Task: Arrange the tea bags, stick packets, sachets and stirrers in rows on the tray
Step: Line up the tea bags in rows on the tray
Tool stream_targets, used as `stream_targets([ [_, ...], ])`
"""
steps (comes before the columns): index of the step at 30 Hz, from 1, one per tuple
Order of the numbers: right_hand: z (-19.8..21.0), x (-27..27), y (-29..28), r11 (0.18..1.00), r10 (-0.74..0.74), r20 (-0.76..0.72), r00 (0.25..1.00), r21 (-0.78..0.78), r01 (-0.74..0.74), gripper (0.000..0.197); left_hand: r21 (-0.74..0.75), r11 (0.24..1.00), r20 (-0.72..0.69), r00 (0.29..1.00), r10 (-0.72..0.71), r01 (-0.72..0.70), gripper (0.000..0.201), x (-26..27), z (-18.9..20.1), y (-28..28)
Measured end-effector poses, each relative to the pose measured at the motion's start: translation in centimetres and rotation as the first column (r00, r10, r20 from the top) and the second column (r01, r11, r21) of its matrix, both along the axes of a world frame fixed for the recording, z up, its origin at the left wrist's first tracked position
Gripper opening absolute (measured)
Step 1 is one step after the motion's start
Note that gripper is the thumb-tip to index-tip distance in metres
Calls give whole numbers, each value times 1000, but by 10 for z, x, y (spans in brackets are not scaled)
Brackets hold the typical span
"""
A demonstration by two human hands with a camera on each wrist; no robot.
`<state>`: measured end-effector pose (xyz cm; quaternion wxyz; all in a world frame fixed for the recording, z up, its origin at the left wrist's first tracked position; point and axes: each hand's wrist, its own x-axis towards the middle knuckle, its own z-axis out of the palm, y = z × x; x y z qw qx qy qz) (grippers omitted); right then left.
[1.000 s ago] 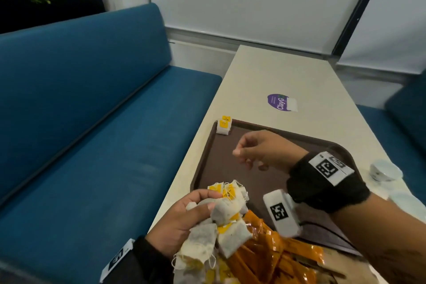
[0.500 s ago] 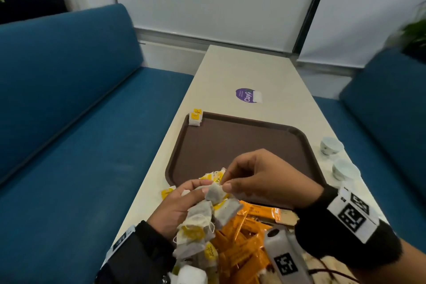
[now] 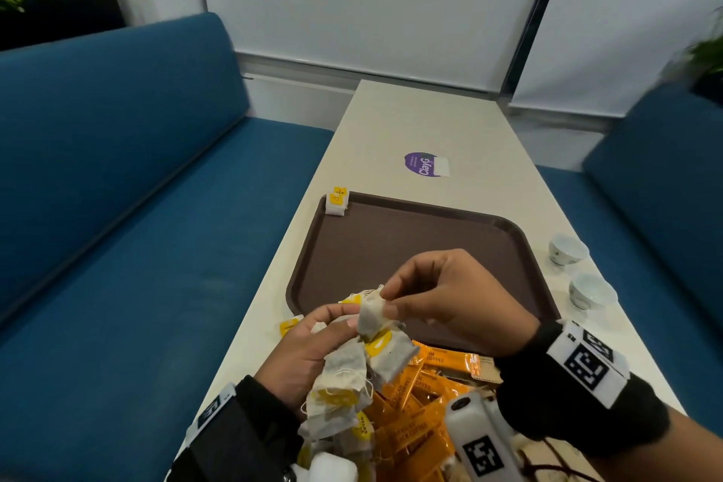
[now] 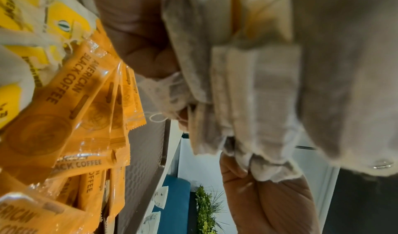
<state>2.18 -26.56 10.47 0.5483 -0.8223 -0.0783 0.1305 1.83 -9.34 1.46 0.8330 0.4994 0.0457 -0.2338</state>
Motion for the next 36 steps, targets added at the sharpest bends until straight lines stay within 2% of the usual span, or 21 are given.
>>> stream_targets([
  [1, 1, 0, 0, 1000, 3, -6, 1000, 15, -3, 3, 1, 1000, 3, 1000, 2, -2, 37, 0, 0, 0],
  [5, -2, 4, 4, 999, -19, -19, 1000, 26, 20, 15, 15, 1000, 30, 1000, 2, -3, 41, 1, -3, 2],
  [9, -4, 9, 8, 997, -63, 43, 997, 49, 60, 4, -33, 999, 21, 999, 27, -27, 33, 5, -5, 3],
  [12, -7, 14, 8, 983, -128, 110, 986, 149, 111, 20, -72, 996, 7, 999, 54, -53, 26, 8, -6, 3],
  [16, -12, 19, 5, 975, -113, 65, 991, 200, 98, 27, -56, 997, 37, 998, 56, -54, 26, 11, -9, 6],
  [19, -15, 23, 2, 979, -124, 46, 991, 168, 115, 23, -54, 998, 35, 998, 45, -43, 30, 15, -14, 10],
  [24, -16, 32, -1, 967, -172, 54, 984, 202, 158, 8, -25, 999, 24, 999, 40, -39, 29, 22, -17, 14],
  [27, -12, 30, 3, 990, -138, 213, 967, 35, 133, 15, -4, 999, 36, 998, 42, -42, 28, 25, -20, 16],
  [30, -9, 18, 14, 955, 134, 405, 904, -298, -7, 24, 15, 999, 67, 997, 46, -47, 24, 25, -20, 13],
  [33, -11, 12, 23, 854, 390, 397, 831, -492, -166, 8, 60, 997, 113, 993, 38, -45, 21, 27, -20, 10],
  [34, -11, 11, 25, 823, 441, 367, 819, -531, -205, 8, 69, 997, 110, 993, 38, -46, 16, 27, -20, 10],
  [36, -10, 13, 25, 784, 497, 300, 814, -558, -273, 15, 54, 998, 96, 995, 17, -23, 19, 27, -18, 8],
])
